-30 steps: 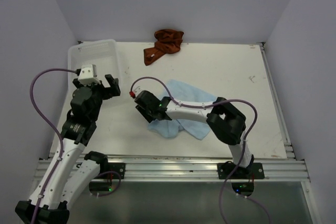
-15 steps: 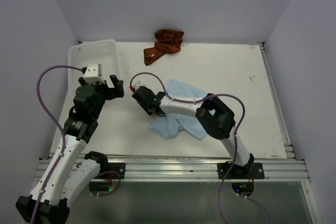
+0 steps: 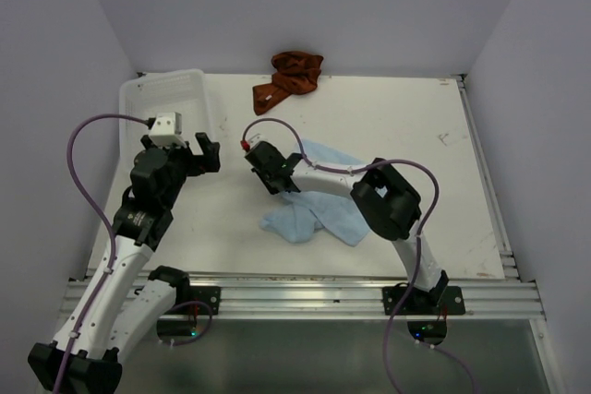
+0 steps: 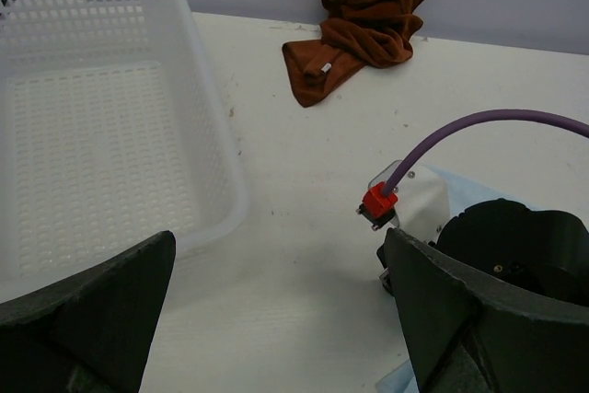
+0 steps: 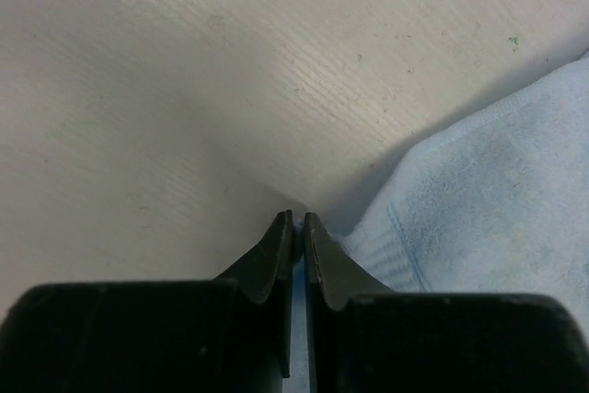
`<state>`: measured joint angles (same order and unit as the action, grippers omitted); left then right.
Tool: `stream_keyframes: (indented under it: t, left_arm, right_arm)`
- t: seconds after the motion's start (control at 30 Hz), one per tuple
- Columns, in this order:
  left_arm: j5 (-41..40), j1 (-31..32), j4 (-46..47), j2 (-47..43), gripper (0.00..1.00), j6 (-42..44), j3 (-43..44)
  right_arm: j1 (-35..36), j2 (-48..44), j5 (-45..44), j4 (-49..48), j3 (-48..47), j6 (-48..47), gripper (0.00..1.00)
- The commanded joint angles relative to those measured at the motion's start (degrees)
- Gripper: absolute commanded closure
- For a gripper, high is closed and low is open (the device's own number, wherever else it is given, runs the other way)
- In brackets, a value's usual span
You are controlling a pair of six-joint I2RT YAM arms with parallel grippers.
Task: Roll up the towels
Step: Move the towel to the center of the board
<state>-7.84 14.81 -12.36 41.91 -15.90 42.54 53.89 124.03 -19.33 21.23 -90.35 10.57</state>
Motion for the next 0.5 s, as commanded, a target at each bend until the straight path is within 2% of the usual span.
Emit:
stream_keyframes:
  t: [0.0, 0.03, 0.47]
  left_arm:
    - [1.0, 0.0, 1.2, 0.1, 0.00, -0.3, 1.5]
    - [1.1, 0.0, 1.2, 0.2, 0.00, -0.4, 1.5]
    - [1.2, -0.2, 1.1, 0.1, 0.00, -0.4, 1.5]
  right_arm:
    - [0.0, -3.5, 3.6, 2.5, 1.5, 0.8, 0.97]
    - [0.0, -4.0, 3.7, 2.6, 1.5, 0.6, 1.00]
    - [-0.2, -15.9, 8.5, 3.3, 2.6, 3.8, 1.00]
